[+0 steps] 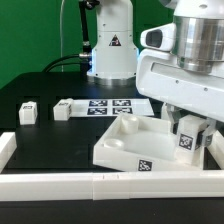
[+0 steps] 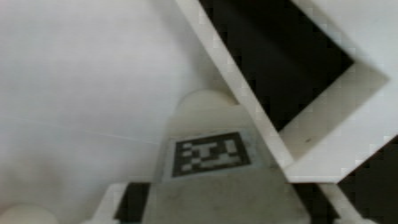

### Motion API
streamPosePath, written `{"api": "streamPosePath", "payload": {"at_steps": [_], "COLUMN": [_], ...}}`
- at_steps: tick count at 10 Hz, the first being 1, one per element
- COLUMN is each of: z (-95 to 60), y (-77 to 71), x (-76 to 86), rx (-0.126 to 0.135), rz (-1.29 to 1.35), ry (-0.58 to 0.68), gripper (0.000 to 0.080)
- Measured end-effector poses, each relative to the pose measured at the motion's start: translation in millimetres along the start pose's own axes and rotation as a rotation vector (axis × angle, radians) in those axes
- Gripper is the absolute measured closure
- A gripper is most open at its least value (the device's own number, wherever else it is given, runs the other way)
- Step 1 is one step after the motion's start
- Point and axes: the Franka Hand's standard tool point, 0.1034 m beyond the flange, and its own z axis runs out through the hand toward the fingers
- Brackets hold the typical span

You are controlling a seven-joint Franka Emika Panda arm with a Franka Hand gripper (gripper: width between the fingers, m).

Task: Assemble one leg

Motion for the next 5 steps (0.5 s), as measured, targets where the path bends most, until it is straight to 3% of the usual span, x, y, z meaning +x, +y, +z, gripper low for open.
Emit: {"api": "streamPosePath", "payload": {"at_steps": [1, 2, 3, 5], "z": [0.3, 0.7, 0.9, 1.3], "y": [-0.2, -0.5, -0.4, -0.3], "x": [-0.1, -0.7, -0.8, -0.9], "rx": [0.001, 0.001, 0.001, 0.000], "rz": [-0.001, -0.001, -0.001, -0.002], "ry": [0.000, -0.001, -0.001, -0.001], "gripper": [0.0486, 0.0306, 0.0194, 0.0158]}}
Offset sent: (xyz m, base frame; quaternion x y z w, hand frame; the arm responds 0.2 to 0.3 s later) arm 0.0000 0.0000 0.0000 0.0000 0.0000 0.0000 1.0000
